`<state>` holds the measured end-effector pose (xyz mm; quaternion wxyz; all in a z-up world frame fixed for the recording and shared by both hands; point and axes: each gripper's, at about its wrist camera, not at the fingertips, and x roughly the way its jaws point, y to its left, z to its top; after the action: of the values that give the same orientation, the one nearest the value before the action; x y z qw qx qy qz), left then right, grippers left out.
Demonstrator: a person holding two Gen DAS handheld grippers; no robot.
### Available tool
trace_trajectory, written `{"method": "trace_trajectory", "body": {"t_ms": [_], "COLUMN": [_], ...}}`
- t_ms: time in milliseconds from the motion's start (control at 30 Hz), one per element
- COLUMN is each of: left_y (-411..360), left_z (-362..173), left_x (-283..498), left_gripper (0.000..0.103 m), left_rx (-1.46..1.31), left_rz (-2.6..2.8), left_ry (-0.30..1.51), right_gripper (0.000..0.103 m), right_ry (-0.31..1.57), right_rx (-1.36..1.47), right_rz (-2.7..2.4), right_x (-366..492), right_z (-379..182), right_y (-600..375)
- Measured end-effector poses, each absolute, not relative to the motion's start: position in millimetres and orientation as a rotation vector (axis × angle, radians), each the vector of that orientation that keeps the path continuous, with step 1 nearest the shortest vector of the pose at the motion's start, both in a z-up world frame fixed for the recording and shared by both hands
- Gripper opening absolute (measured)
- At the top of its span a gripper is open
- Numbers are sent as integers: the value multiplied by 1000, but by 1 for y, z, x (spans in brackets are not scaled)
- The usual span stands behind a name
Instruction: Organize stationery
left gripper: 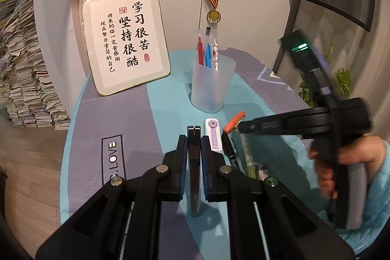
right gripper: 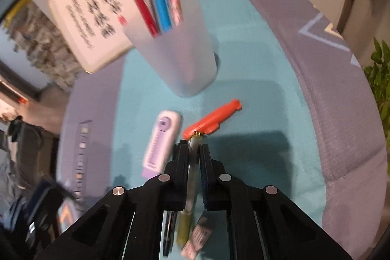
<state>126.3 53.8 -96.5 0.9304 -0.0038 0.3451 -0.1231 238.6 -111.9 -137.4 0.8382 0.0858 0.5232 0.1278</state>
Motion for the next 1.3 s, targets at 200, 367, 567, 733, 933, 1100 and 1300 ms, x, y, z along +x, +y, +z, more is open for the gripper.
{"method": "trace_trajectory", "body": {"t_ms": [200,367,567,733,933,1100,1300], "left_y": [53,55,53,52,55,58,59], "left_z": [-94,-90,-79,-75,-76,-79,-81], "left_x": [124,125,123,120,118,119,124], "left_gripper": [9,9,9,9,9,9,9], "left_rx": [-14,-19,-16,-11,-9,-10,-17], "left_rz": [-255,-246,-249,-253,-252,-250,-251], "left_ry": [699,693,661,649,653,662,667], "right_gripper": [9,8,0,0,2,10,48], "right_ry": [1037,890,704,692,892,1037,1045], "right_rx": [192,190,147,138,110,31,20], "right_rz": [283,324,293,280,223,149,151], "right_x": [219,192,168,167,195,205,193], "right_z": [-114,-79,-37,-31,-77,-129,-159], "right_y": [-125,-127,-132,-141,-156,-169,-194]}}
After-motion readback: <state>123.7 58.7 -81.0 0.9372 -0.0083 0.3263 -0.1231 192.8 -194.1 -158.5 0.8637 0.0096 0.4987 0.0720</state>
